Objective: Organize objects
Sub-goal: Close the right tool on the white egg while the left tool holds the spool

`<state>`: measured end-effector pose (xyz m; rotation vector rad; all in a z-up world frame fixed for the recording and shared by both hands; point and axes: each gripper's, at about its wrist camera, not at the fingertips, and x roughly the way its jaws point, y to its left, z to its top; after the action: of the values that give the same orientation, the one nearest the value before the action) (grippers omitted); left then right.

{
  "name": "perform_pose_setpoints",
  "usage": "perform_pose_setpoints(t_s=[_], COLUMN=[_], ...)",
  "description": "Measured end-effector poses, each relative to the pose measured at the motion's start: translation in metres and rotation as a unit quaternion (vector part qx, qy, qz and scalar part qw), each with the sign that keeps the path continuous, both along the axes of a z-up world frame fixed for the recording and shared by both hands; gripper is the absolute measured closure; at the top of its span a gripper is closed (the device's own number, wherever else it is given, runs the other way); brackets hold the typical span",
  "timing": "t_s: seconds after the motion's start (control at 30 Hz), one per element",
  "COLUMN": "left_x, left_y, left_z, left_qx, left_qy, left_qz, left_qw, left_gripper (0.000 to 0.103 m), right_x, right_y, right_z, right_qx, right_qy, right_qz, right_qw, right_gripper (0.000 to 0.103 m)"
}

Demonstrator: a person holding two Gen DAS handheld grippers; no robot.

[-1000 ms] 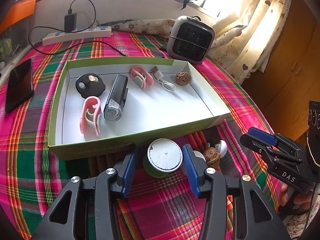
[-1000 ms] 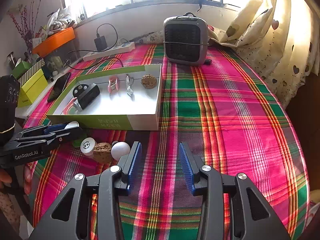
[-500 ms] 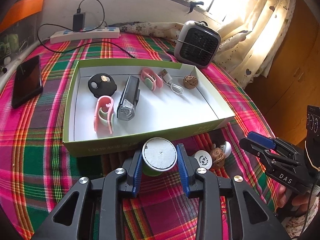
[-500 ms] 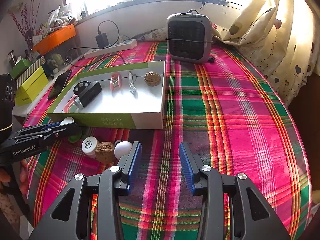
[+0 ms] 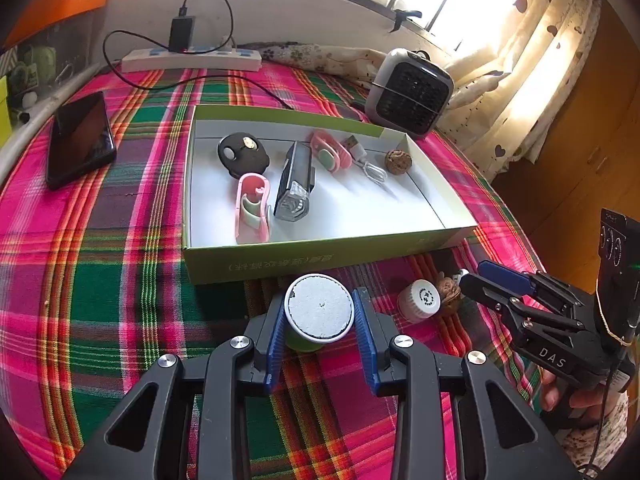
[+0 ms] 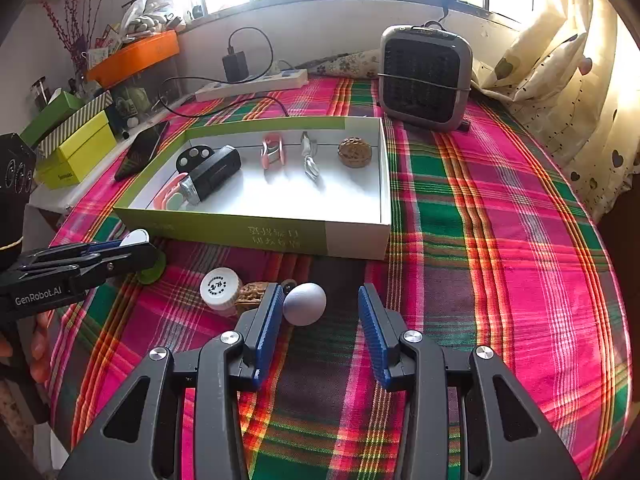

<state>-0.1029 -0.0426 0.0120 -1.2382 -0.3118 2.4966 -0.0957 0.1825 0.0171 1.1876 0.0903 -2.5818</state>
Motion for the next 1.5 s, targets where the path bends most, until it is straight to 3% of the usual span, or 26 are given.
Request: perform_pose_setpoints(t_s=[0.57,0.7,0.8,1.2,1.27,1.33,1.5], left_x=[-0.004,-0.007,-0.01,-0.011,-0.012,-0.012,-0.012], left_y=[-0.002,-0.003,-0.001,0.0,0.0,0.0,0.0], left_z=[-0.003,-0.005,-0.007,-0.006,-0.006,-0.007,-0.007], left_qx=[0.005,0.008,0.005,0.003,0.002,0.004,0.002], left_qy=[-0.003,-0.005,-0.009,-0.002,-0.002,-0.002,-0.001], left_qz=[0.0,0.002,0.004,0.005,0.007,0.008,0.007], left_qw=[1.0,1.0,0.9999,1.0,1.0,1.0,1.0], left_gripper=[0.073,0.071,0.067,0.067,0.068,0.068,0.068], right_x=[-0.015,-0.019,-0.022,-0.026,-0.026,-0.025,-0.024], right_y=[-0.001,-0.003,-0.004,-0.009,-0.008,-0.009,-0.011], right_z=[-0.014,-0.015,-0.015,-0.015,-0.015,-0.015,-0.014], right_qx=[0.019,0.021,0.025,0.033,0.032,0.035,0.035], right_qy=[-0.015,-0.016,-0.016,-0.014,-0.014,-0.012,-0.011], right_qz=[-0.006,-0.003,-0.002,0.004,0.004,0.006,0.014], right_qw=[1.0,1.0,1.0,0.999,0.999,0.999,0.999], right_gripper=[0.062,0.052,0.052,0.052,0.054,0.066,0.072])
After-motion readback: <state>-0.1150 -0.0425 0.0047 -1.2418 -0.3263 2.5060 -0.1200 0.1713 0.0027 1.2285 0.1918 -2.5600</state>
